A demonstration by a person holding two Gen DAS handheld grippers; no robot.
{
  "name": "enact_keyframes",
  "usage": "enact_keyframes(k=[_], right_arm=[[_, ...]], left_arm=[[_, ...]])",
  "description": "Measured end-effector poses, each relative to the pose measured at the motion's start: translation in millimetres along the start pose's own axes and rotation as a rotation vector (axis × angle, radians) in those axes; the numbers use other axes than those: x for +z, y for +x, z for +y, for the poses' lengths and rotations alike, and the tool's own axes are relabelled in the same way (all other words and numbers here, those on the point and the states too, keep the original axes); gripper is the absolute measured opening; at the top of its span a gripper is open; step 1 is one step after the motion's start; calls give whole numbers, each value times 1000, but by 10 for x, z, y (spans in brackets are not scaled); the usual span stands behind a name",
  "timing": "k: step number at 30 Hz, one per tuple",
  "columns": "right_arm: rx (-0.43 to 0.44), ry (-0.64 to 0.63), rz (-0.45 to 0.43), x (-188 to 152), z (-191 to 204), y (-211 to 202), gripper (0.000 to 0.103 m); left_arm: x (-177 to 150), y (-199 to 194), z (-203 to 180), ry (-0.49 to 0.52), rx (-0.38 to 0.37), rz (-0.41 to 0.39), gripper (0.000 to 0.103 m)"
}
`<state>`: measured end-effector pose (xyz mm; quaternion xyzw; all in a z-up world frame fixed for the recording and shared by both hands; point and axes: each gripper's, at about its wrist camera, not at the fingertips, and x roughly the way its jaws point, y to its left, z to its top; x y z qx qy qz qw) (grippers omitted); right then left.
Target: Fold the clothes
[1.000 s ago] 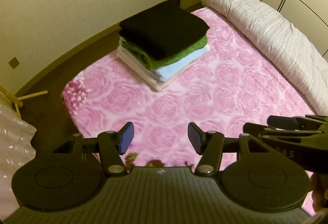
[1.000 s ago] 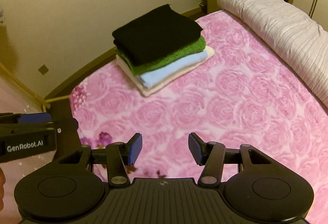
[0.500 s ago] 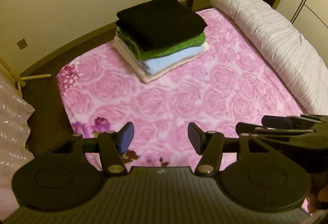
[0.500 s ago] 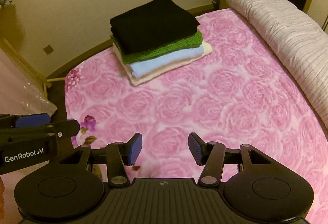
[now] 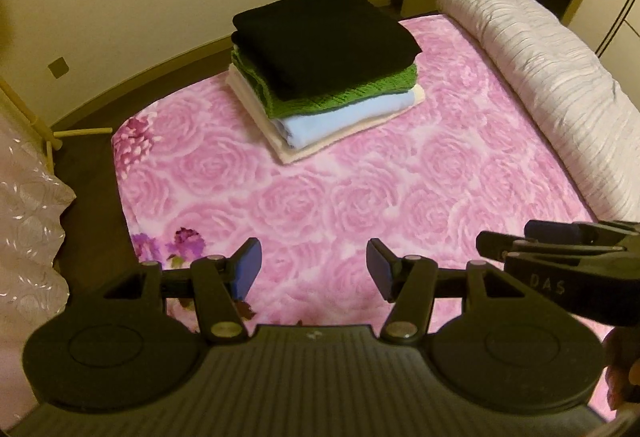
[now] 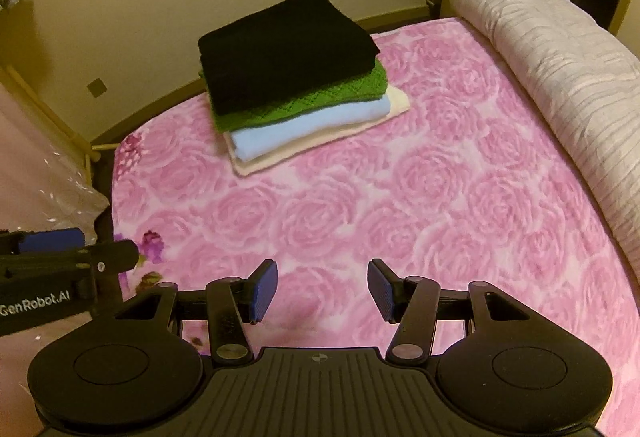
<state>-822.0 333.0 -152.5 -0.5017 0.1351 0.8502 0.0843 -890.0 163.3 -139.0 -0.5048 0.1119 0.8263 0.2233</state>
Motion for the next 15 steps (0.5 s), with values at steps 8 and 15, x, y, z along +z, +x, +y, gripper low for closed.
enact_keyframes(k=[8, 15], right_arm=[[4, -29, 10, 217, -155, 170, 54], [-11, -49, 20, 371, -266, 312, 54]], left_arm=[[144, 160, -100, -9, 15, -1, 54], [263, 292, -174, -10, 26, -6, 53]])
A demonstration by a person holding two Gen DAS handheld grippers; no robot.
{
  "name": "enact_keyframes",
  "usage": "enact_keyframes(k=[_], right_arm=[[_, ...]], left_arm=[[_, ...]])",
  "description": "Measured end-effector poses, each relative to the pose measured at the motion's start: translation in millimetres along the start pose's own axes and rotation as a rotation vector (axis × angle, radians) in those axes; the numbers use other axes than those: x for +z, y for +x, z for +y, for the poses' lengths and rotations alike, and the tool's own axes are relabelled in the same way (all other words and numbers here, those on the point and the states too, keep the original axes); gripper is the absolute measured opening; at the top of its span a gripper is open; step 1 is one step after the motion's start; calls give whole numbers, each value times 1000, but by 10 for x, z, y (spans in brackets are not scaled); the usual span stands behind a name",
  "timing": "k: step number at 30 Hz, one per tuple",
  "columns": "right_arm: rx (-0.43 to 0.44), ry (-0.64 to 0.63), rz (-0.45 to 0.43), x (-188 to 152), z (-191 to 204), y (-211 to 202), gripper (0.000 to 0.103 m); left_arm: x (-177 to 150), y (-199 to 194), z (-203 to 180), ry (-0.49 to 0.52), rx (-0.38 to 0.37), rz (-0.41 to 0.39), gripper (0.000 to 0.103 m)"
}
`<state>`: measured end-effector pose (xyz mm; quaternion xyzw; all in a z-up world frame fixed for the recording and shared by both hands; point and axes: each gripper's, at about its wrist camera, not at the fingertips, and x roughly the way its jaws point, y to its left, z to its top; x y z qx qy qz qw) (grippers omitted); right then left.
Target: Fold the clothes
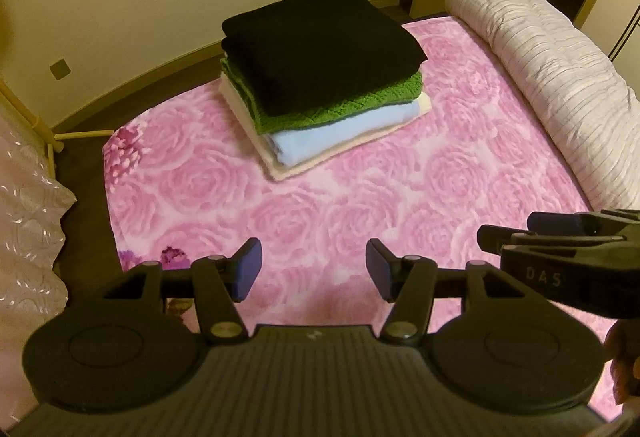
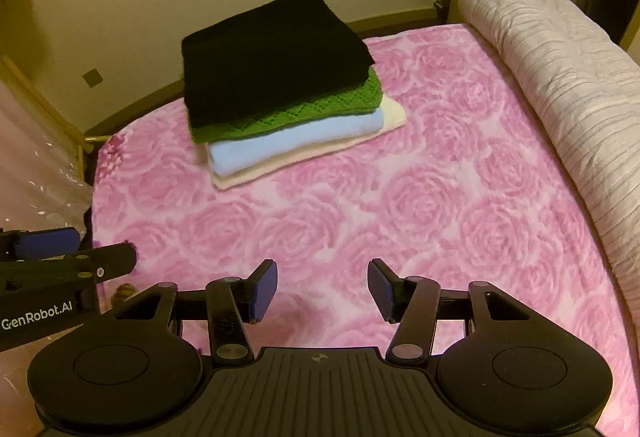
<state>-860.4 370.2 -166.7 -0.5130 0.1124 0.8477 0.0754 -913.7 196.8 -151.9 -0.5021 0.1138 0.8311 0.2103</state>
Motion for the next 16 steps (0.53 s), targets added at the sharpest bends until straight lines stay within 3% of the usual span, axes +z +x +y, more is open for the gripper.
enact_keyframes(k=[16], right_arm=[[12, -17, -11, 186, 127, 88, 54]], left_arm=[[178, 93, 93, -37, 35, -53, 52]])
